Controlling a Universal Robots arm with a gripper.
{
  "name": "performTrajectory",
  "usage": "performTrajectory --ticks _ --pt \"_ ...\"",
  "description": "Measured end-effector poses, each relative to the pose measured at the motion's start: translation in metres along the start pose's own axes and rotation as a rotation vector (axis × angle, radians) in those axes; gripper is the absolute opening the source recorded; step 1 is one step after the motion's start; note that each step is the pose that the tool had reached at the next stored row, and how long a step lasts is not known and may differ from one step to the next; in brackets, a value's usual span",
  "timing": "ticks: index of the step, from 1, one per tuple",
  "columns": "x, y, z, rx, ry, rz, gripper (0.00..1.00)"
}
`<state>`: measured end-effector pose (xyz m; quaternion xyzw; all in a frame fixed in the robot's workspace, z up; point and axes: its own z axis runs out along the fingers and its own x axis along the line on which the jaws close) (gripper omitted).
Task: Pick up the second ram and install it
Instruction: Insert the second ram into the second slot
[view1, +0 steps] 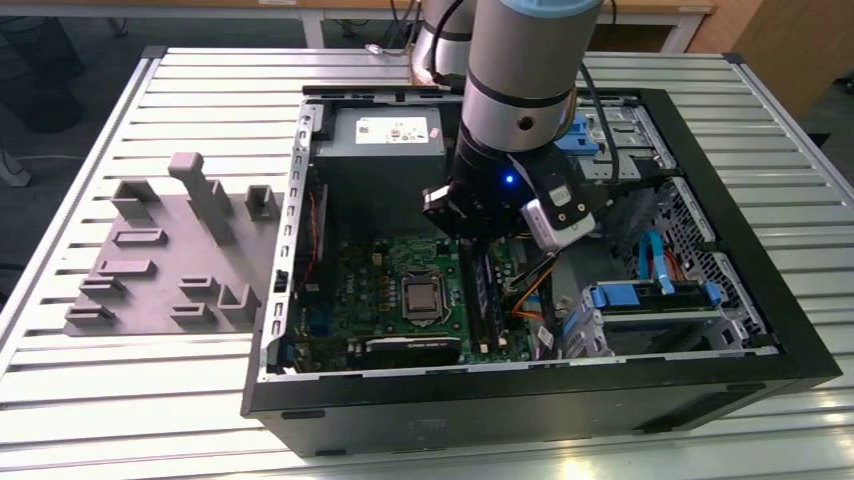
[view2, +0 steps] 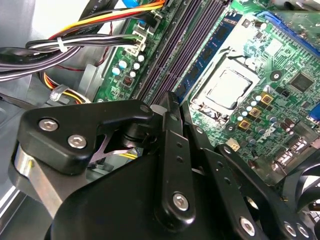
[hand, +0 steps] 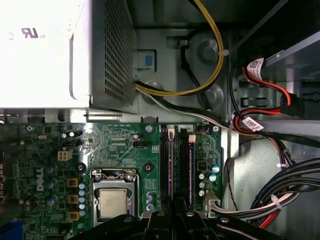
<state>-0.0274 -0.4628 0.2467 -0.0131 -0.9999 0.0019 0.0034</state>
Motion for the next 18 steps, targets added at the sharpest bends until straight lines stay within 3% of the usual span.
performTrajectory --ticks 18 --pt "0.0000 -0.0005 0.0042 0.0001 0.0000 0.000 0.14"
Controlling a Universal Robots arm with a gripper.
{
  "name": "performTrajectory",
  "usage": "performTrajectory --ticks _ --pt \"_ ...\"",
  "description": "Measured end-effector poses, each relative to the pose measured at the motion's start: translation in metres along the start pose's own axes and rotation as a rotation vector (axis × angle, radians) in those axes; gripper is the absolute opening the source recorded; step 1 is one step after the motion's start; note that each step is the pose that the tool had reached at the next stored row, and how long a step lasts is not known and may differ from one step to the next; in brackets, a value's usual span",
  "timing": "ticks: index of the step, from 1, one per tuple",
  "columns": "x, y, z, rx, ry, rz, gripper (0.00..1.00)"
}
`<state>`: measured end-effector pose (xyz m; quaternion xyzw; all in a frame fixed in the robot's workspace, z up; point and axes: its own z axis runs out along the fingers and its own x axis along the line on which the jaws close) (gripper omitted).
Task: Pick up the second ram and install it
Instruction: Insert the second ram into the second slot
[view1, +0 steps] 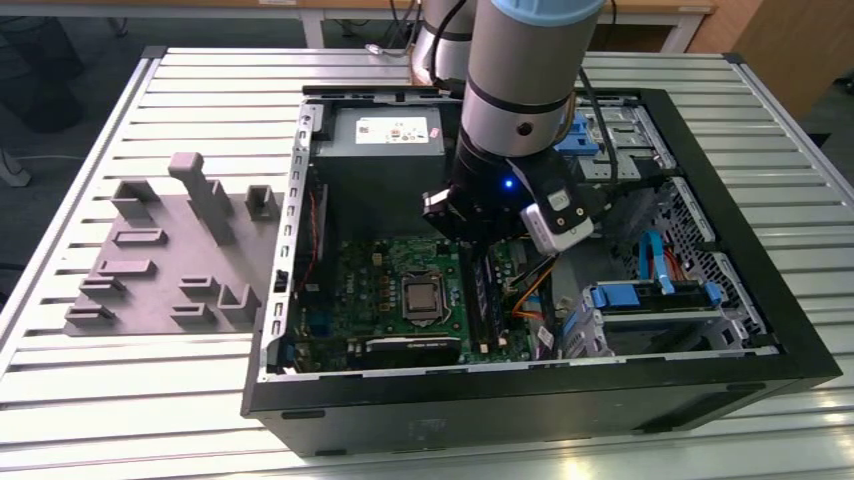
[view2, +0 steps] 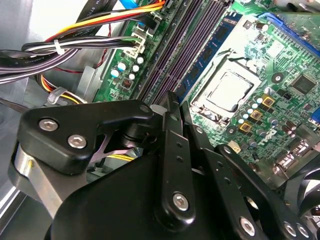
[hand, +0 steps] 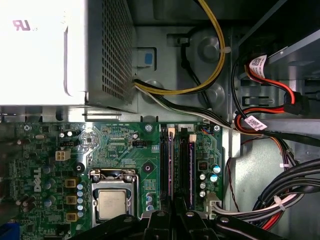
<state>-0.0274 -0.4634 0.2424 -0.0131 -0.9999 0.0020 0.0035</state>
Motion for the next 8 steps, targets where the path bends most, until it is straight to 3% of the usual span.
performTrajectory --ticks 4,8 --pt "-0.0001 -0.0018 0.0012 -0.0020 0.0001 0.000 0.14" --pt "-0.0002 -0.0072 0.0032 -0.0106 0.0003 0.000 0.14"
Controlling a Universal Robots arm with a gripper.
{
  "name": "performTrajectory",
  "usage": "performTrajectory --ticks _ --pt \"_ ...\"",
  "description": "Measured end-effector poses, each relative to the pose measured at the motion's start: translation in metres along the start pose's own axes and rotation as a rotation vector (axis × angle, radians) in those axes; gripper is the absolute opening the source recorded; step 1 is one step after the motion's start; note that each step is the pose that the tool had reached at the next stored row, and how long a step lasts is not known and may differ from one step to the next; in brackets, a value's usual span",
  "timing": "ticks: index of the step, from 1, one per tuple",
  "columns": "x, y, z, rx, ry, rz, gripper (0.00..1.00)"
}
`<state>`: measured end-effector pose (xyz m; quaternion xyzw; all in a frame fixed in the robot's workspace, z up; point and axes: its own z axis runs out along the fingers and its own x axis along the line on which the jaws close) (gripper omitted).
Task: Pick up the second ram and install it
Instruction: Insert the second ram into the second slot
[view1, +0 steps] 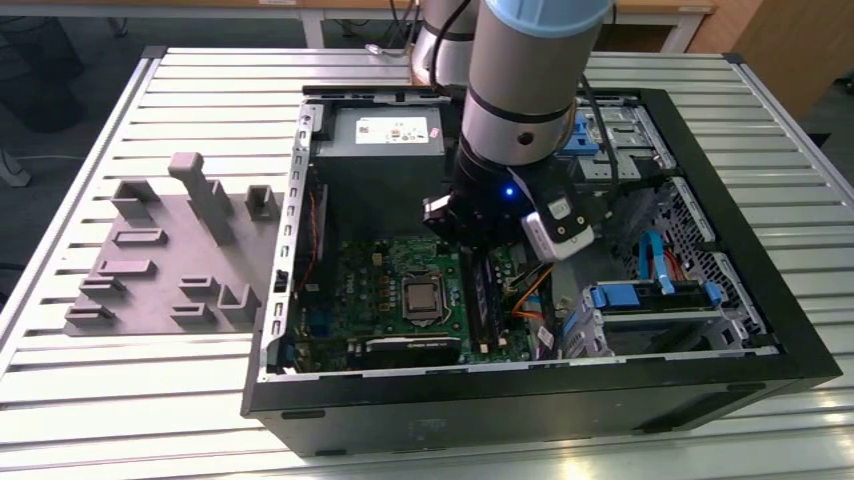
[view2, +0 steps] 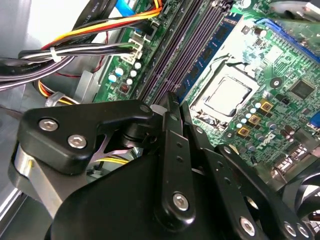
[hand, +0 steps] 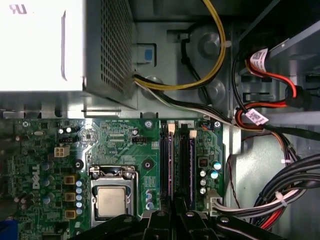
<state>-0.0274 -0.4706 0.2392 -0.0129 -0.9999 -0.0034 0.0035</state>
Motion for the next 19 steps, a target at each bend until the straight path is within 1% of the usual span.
performTrajectory --ticks 1,3,4,7,10,11,12,19 --pt "0.0000 -0.0008 0.0009 -0.0044 0.0001 0.000 0.14" --pt "0.0000 -0.0013 0.0022 -0.0192 0.0005 0.000 0.14" --pt "0.0000 -0.0014 0.0025 -0.0228 0.0006 0.000 0.14" --pt "-0.0001 -0.0016 0.0036 -0.0233 0.0005 0.000 0.14" --pt "-0.0001 -0.0018 0.0077 -0.0232 0.0006 0.000 0.14" --pt "-0.0001 -0.0020 0.0103 -0.0231 0.0006 0.001 0.14" --pt "-0.0001 -0.0023 0.0110 -0.0230 0.0006 0.001 0.14" --pt "-0.0001 -0.0027 0.0124 -0.0233 0.0005 0.001 0.14"
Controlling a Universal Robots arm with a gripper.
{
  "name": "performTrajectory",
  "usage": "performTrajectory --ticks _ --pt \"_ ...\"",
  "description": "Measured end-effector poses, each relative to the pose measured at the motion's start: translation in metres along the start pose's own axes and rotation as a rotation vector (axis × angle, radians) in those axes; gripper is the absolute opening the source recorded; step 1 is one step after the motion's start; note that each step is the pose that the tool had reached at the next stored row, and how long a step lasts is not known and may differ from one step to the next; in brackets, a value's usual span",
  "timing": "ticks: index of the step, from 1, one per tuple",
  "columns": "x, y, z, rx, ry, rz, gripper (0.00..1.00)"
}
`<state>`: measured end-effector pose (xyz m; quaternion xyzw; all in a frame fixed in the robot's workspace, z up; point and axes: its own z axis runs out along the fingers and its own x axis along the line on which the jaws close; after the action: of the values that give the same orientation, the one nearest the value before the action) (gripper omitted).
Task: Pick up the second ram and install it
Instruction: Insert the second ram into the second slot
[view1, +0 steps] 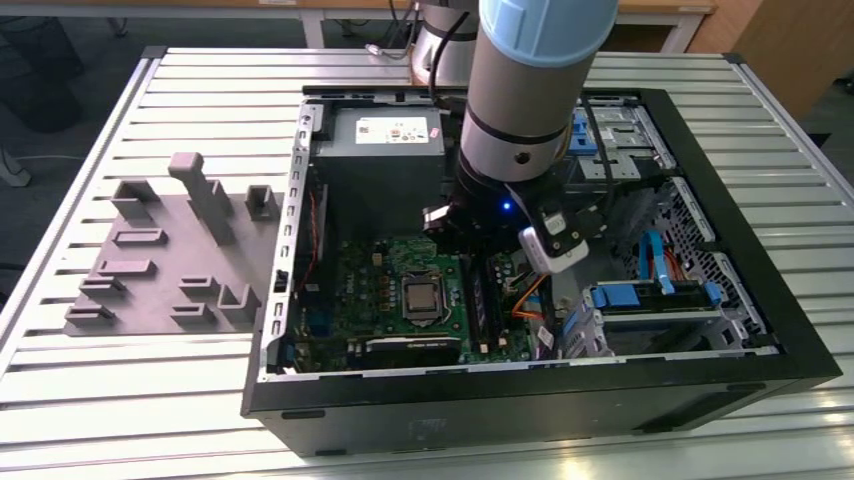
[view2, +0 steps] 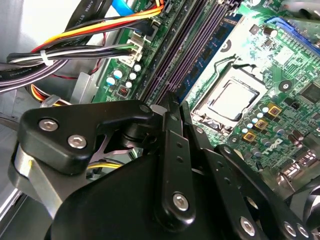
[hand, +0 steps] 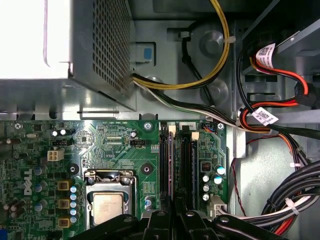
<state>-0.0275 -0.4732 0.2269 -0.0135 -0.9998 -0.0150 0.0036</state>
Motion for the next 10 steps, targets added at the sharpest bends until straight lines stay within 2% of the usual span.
performTrajectory --ticks 10 --pt "-0.0001 -0.0038 0.0022 0.0002 0.0001 0.000 0.14"
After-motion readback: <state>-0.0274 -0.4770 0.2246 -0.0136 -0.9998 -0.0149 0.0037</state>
